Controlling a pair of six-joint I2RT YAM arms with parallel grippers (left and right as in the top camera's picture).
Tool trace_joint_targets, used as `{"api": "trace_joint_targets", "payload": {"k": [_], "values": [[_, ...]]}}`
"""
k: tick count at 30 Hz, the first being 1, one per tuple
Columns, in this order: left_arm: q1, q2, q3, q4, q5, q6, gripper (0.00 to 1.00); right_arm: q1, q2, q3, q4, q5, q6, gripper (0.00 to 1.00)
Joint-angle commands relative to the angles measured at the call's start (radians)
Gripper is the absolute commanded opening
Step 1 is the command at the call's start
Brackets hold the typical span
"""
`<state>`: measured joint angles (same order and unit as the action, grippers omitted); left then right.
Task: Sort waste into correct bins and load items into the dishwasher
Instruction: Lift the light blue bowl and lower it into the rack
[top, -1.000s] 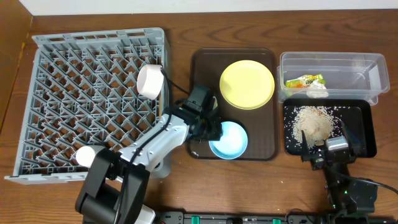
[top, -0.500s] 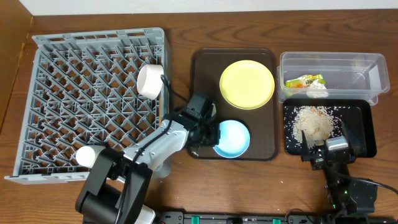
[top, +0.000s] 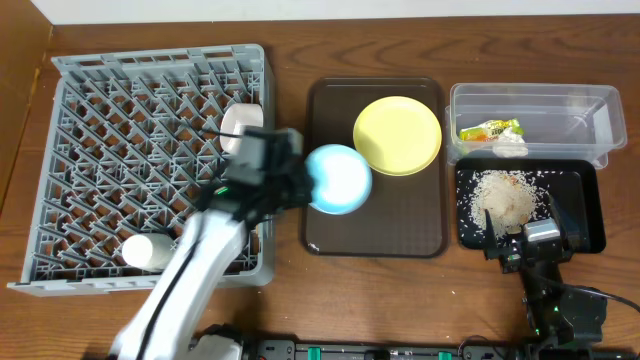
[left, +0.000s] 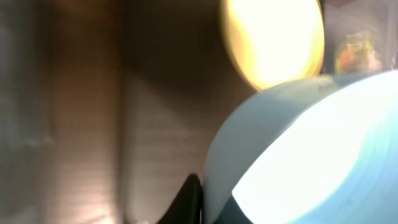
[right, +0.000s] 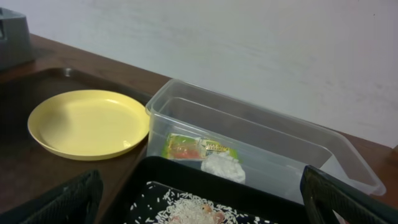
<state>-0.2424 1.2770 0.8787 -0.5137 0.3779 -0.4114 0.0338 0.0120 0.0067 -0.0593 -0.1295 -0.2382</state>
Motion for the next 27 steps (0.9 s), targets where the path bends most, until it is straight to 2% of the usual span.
{"api": "trace_joint_targets", "payload": {"k": [1,4,7,12,22,27], "values": [[0.050,-0.212,0.036,-0.131,-0.436,0.016,0.07,-0.008,-0.004,-0.001,-0.004,0.006,0.014,0.99],[0.051,-0.327,0.036,-0.243,-0.746,-0.012,0.07,-0.008,-0.004,-0.001,-0.004,0.006,0.014,0.99],[0.051,-0.372,0.036,-0.320,-0.945,-0.060,0.08,-0.008,-0.004,-0.001,-0.004,0.006,0.014,0.99],[0.051,-0.325,0.034,-0.462,-1.234,-0.269,0.07,-0.008,-0.004,-0.001,-0.004,0.006,0.014,0.99],[0.041,-0.024,0.034,-0.453,-1.399,-0.263,0.07,-0.008,-0.004,-0.001,-0.004,0.006,0.014,0.99],[-0.002,0.040,0.034,-0.446,-1.477,-0.261,0.07,-0.008,-0.004,-0.001,-0.004,0.006,0.014,0.99]]}}
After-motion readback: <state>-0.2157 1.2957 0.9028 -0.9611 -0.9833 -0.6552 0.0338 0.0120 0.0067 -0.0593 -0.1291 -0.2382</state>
